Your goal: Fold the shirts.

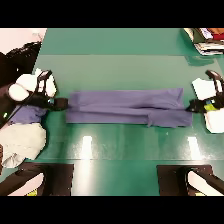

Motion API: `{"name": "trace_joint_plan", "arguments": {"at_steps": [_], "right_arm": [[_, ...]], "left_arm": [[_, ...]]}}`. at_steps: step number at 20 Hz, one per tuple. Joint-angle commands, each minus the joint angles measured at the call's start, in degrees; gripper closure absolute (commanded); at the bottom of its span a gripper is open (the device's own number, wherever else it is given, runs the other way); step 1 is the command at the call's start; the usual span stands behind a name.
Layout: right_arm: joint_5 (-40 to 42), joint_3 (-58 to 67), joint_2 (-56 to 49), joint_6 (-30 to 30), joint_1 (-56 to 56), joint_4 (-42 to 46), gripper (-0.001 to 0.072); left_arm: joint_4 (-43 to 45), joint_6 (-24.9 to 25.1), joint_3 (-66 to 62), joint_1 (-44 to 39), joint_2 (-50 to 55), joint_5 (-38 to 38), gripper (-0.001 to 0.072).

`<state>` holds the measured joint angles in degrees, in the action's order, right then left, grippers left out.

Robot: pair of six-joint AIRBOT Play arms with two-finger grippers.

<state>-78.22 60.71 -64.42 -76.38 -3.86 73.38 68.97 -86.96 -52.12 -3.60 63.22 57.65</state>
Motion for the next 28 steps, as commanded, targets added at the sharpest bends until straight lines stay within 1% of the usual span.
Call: {"name": "trace_joint_plan", "arguments": {"at_steps": [1, 5, 7, 9, 10, 11, 12, 13, 15, 16, 17, 18, 19, 20, 21, 22, 25, 28], "right_arm": [[1.77, 11.91, -13.49, -0.13, 1.84, 0.09, 0.0699], [1.73, 22.32, -23.50, -0.15, 1.86, -0.39, 0.0698], [1.20, 26.64, -27.63, -0.15, 1.86, -0.57, 0.0697], [0.63, 30.25, -31.19, -0.17, 1.73, -4.74, 0.0690], [0.70, 31.80, -32.61, -0.11, 1.29, -8.22, 0.0583], [1.11, 33.44, -33.92, -0.07, 0.39, -12.72, 0.0439], [1.16, 34.95, -34.82, -0.02, -0.48, -16.22, 0.0437], [0.70, 36.37, -35.32, 0.00, -1.75, -18.45, 0.0437], [-2.23, 37.97, -35.19, 1.20, -4.24, -18.34, 0.0433], [-4.57, 37.88, -34.86, 1.92, -5.99, -18.34, 0.0352], [-6.69, 37.27, -34.40, 2.54, -7.78, -18.40, 0.0322], [-8.66, 36.02, -34.03, 3.30, -9.81, -18.34, 0.0322], [-10.01, 34.58, -33.94, 3.82, -11.63, -18.36, 0.0317], [-11.15, 32.63, -33.99, 4.00, -13.53, -18.36, 0.0183], [-11.19, 30.34, -33.99, 4.02, -15.28, -18.36, 0.0057], [-10.69, 27.76, -34.01, 4.26, -16.83, -18.38, 0.0019], [-8.09, 21.79, -34.62, 9.31, -19.78, -18.53, 0.0019], [-10.03, 21.22, -38.99, 12.57, -20.48, -21.51, 0.0020]], "left_arm": [[0.07, -0.04, -9.01, 0.00, 12.20, -4.15, 0.0685], [0.07, -0.07, -16.63, 0.00, 21.11, -5.07, 0.0685], [0.00, -0.09, -18.82, 0.00, 22.80, -5.99, 0.0684], [0.00, -0.35, -19.63, 0.00, 22.91, -6.32, 0.0684], [0.00, -0.76, -20.04, 0.00, 22.91, -5.92, 0.0584], [-0.02, -0.74, -20.63, 0.00, 22.91, -5.22, 0.0279], [0.00, -0.74, -21.49, 0.00, 22.84, -4.00, 0.0065], [0.02, -0.66, -22.71, 0.00, 22.77, -2.05, 0.0073], [0.02, -0.46, -26.51, 0.00, 22.75, 3.72, 0.0076], [-0.02, -0.48, -28.20, 0.00, 22.75, 6.54, 0.0081], [-0.37, -0.11, -29.38, -0.22, 22.71, 8.66, 0.0280], [-0.76, 0.68, -30.14, -0.37, 22.71, 10.36, 0.0528], [-1.70, 0.90, -30.23, -0.61, 22.71, 10.75, 0.0656], [-3.06, 1.01, -30.18, -1.09, 22.73, 10.95, 0.0684], [-4.39, 1.01, -30.21, -1.57, 22.73, 10.95, 0.0684], [-5.51, 1.03, -30.21, -2.19, 22.73, 10.95, 0.0684], [-6.82, 0.98, -30.18, -5.18, 22.80, 10.29, 0.0684], [-6.84, 0.85, -30.18, -8.66, 22.80, 8.59, 0.0685]]}}
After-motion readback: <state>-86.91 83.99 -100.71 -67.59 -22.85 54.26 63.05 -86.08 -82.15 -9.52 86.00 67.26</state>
